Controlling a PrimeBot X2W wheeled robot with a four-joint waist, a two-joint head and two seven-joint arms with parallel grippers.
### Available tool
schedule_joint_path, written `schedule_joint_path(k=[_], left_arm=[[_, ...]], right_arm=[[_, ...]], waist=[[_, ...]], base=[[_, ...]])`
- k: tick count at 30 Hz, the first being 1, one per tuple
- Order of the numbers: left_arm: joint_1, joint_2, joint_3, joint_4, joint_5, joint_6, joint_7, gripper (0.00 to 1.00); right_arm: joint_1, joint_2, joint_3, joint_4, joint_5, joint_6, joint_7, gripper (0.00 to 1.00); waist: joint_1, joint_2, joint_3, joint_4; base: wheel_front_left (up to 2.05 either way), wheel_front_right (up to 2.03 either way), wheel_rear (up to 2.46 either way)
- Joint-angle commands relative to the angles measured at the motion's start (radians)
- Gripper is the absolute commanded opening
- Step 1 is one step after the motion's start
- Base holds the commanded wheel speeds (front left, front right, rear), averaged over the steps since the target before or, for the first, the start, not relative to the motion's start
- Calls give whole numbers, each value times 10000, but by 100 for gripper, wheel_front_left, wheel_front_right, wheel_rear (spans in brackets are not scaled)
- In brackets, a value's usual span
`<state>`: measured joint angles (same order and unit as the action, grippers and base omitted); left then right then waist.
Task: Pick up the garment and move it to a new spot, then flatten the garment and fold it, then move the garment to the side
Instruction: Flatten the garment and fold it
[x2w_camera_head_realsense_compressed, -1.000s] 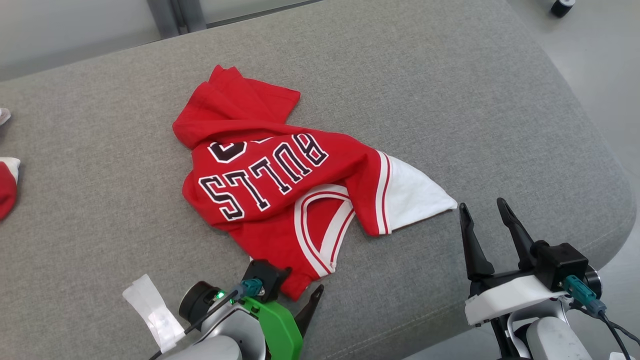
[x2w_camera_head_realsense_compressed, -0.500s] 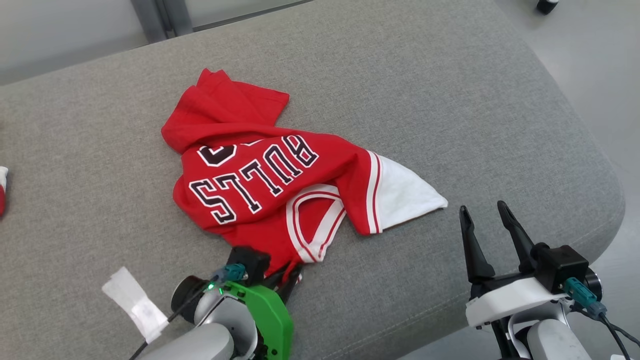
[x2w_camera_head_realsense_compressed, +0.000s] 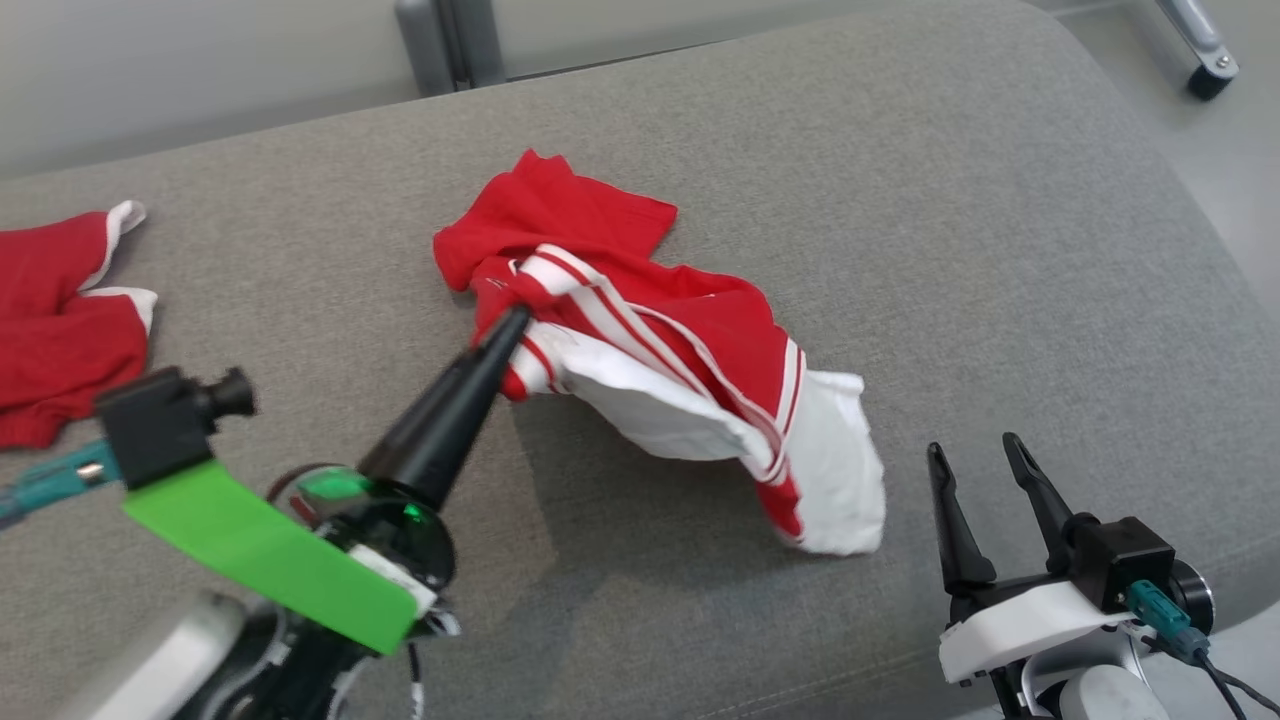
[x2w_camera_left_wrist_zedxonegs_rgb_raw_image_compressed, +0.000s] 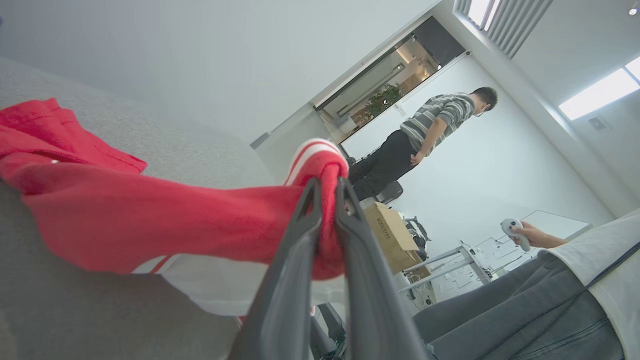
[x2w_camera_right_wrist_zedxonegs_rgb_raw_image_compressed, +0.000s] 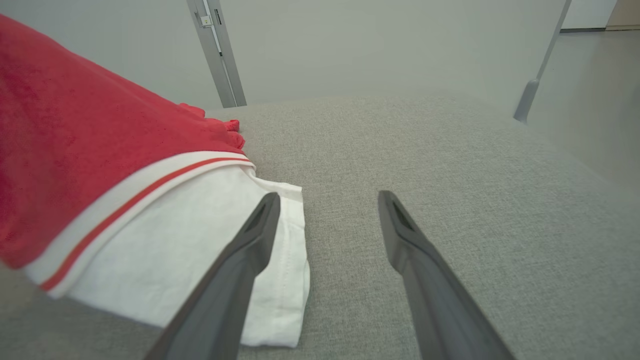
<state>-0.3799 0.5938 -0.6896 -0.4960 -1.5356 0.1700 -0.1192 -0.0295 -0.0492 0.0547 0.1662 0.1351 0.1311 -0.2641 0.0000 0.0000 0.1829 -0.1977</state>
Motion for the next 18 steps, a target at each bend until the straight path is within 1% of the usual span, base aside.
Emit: schedule_joint_path(k=[1,5,9,13,15,18], left_arm=[[194,152,177,-126,-145,59,-66,0],[399,906,1307,-716,-717,387,-260,0],[449,1691,2275,-1185,-942,700,-371,0],[64,2339,3155,-1709,-1152,1157,-313,0],[-193,2551,3439,-1949,-1231,1445,-205,0],[-758,2767,3571,-2242,-1247,1833,106,0]], right_arm=[[-70,-28,35,18,-77,-7,-6,100],[-139,-30,159,78,-88,-7,-6,100],[-68,-25,156,87,-118,-7,-6,100],[-35,-27,188,84,-129,-7,-6,100],[-69,-28,187,87,-70,-7,-6,100],[-175,-27,227,108,68,-7,-6,100]], waist=[[0,0,-358,488],[0,0,-558,753],[0,0,-620,935],[0,0,-554,998],[0,0,-488,981],[0,0,-375,904]], base=[[0,0,0],[0,0,0],[0,0,0],[0,0,0],[0,0,0],[0,0,0]])
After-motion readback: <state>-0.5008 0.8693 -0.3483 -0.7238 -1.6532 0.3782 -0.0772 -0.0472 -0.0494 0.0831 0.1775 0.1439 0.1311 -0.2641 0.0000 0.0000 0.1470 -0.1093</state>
